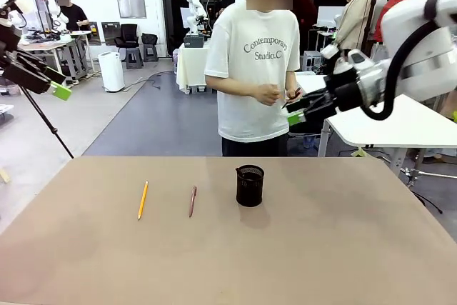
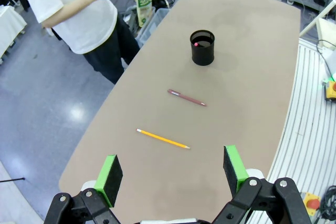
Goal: Place the pens into the pen holder.
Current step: Pick up a writing instrument from the table and place it into the Pen holder.
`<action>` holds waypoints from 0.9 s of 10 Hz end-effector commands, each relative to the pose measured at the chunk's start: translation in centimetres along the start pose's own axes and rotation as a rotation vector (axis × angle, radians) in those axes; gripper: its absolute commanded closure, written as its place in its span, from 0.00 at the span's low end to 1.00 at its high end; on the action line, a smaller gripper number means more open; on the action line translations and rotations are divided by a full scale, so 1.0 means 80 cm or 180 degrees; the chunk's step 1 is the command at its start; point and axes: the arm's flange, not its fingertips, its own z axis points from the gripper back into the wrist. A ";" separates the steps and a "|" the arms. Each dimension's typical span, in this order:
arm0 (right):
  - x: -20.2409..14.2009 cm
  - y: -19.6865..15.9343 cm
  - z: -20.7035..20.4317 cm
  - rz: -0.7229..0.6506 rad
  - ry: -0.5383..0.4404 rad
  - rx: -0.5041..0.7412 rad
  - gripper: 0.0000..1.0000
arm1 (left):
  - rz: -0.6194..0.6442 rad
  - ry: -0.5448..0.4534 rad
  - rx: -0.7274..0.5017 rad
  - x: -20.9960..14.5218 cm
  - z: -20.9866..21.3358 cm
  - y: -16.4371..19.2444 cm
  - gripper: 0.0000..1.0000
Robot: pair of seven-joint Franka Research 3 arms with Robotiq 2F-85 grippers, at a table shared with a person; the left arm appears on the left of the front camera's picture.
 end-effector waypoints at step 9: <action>0.050 -0.018 0.152 -0.0048 0.0866 0.0221 0.00 | 0.0037 -0.0024 0.0012 0.003 0.000 -0.001 0.00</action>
